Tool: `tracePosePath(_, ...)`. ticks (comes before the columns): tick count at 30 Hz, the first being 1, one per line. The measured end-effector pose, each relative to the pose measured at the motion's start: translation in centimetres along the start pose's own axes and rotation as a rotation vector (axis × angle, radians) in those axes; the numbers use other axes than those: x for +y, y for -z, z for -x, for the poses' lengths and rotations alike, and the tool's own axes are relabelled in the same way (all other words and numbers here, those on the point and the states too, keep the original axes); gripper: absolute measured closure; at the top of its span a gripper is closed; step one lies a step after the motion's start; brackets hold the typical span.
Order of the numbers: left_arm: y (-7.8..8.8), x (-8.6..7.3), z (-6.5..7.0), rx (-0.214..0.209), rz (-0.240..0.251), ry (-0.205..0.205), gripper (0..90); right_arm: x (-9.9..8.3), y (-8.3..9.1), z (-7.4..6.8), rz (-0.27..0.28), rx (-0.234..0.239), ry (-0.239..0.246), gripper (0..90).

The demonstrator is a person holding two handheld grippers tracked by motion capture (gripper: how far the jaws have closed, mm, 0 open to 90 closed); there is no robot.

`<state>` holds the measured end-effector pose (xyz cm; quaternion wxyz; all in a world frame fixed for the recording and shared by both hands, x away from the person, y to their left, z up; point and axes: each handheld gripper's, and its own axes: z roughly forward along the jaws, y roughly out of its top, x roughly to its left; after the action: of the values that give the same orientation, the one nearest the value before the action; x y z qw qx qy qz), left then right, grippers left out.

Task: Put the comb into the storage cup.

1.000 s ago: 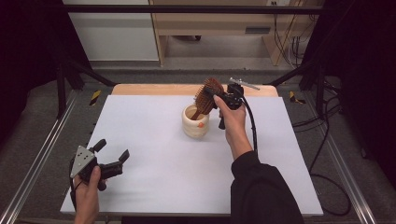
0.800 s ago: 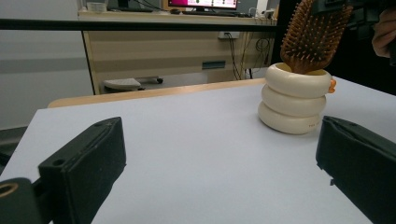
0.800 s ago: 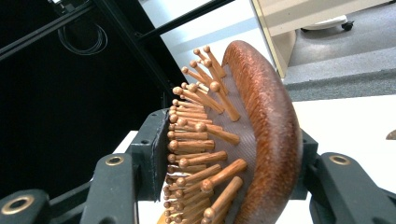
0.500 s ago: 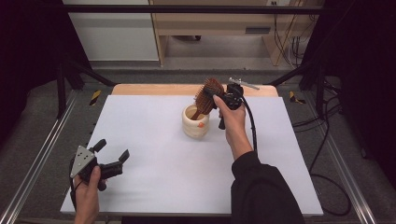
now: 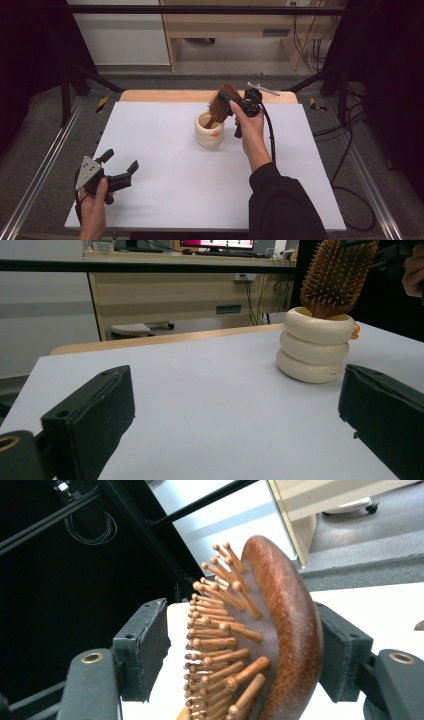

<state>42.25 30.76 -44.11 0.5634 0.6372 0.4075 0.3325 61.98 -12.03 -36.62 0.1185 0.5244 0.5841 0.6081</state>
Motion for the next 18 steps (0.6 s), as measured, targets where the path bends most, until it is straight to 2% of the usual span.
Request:
tracePosePath(12,0.0,0.0,0.0,0.001,0.000,0.000,1.8,0.4,0.7,-0.4,0.044,-0.011,0.048,30.4)
tracePosePath(18,0.0,0.0,0.0,0.001,0.000,0.001,1.8,0.8,1.3,-0.5,0.070,-0.026,0.048,28.8)
